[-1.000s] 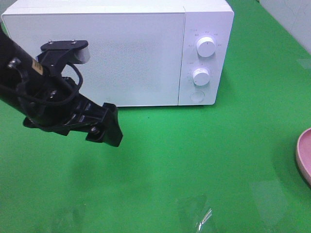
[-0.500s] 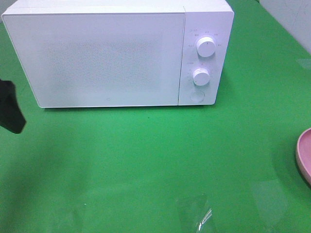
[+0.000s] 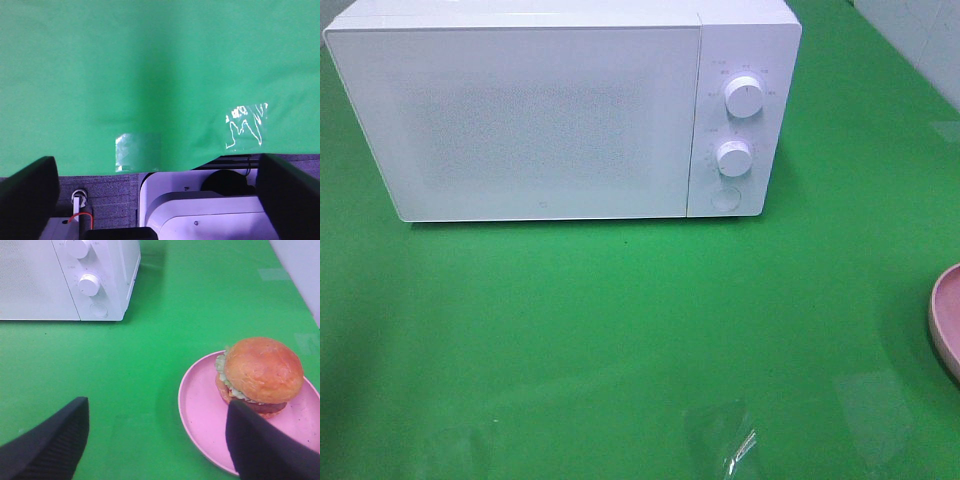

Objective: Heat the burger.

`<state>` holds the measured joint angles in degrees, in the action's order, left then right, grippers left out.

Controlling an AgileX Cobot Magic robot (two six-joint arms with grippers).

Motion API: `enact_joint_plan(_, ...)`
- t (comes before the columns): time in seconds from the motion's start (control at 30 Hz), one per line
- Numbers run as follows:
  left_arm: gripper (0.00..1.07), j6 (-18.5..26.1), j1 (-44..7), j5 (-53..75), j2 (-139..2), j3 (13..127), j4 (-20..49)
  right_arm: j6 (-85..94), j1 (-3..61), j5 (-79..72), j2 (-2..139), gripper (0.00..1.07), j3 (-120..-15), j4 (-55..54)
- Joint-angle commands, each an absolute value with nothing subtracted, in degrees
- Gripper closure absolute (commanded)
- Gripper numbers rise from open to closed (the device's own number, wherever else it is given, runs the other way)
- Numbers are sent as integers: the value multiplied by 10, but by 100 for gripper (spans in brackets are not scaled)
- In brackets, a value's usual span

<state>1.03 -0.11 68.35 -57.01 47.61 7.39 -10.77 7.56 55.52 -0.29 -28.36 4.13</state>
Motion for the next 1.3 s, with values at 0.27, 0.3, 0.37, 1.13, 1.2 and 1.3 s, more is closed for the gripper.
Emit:
enact_joint_plan(0.27,6,14,1,691,-378,386,62,-101,72,549,-17,34,-282,38)
enact_joint_plan(0.3,6,14,1,690,-337,371,58,-101,72,549,-17,34,-282,38)
enact_joint_plan(0.37,6,14,1,689,-295,358,57,-101,72,549,-17,34,-282,38)
enact_joint_plan(1.13,6,13,1,614,-1,296,42,-101,72,549,-17,34,-282,38)
enact_joint_plan(1.2,6,11,1,614,6,296,44,-101,72,549,-17,34,-282,38)
enact_joint_plan(1.3,6,12,1,614,17,296,44,-101,72,549,-17,34,-282,38)
